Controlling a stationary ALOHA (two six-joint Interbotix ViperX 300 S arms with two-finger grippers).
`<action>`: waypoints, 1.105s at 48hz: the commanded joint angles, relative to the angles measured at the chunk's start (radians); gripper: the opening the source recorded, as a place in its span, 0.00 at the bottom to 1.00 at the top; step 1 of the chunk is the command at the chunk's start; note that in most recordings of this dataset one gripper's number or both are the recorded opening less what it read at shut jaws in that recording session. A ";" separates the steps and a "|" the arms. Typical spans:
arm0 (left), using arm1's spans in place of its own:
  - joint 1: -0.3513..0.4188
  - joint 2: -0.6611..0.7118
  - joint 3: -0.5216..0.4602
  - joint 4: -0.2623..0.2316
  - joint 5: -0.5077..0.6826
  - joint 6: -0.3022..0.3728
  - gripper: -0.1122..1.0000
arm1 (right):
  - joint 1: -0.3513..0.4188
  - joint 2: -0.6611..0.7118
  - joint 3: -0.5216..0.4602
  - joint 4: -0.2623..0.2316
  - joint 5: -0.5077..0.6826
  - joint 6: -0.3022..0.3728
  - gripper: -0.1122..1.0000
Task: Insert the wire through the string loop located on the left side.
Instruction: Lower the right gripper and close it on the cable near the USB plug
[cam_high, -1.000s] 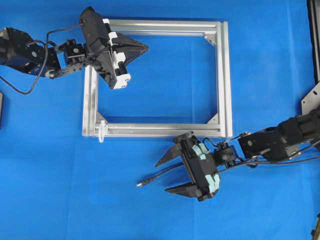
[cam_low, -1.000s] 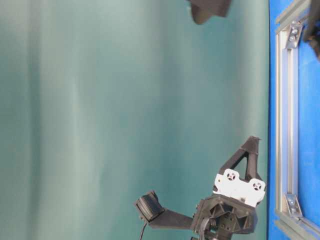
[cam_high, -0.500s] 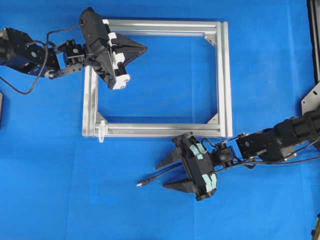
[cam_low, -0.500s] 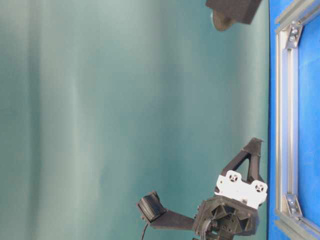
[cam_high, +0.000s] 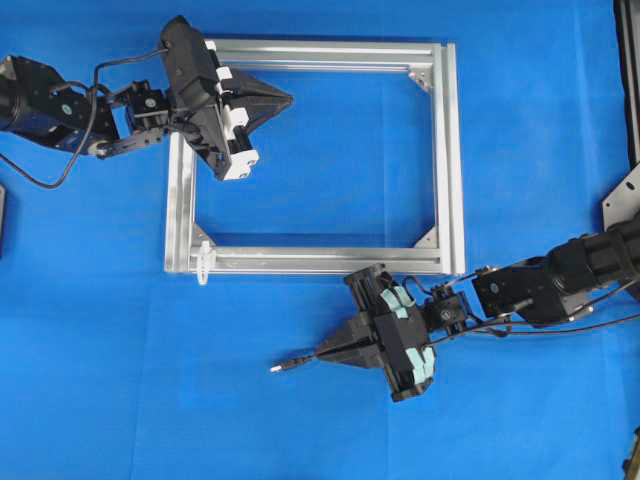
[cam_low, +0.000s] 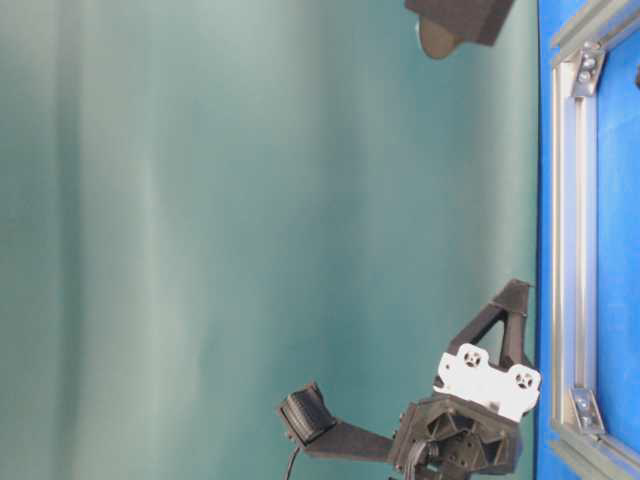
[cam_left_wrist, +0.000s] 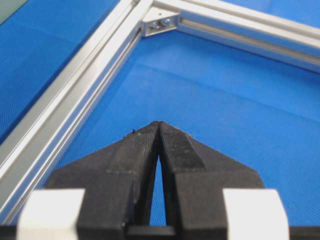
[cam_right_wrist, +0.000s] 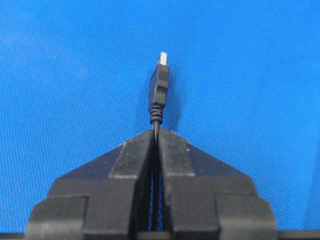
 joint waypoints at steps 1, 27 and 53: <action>0.003 -0.035 -0.006 0.003 -0.002 -0.002 0.10 | 0.003 -0.018 -0.003 0.000 -0.006 0.002 0.10; 0.002 -0.035 -0.006 0.003 -0.003 -0.003 0.10 | 0.003 -0.196 -0.003 0.002 0.149 0.002 0.10; 0.002 -0.035 -0.006 0.003 -0.002 -0.008 0.10 | 0.003 -0.238 -0.003 0.002 0.186 0.000 0.10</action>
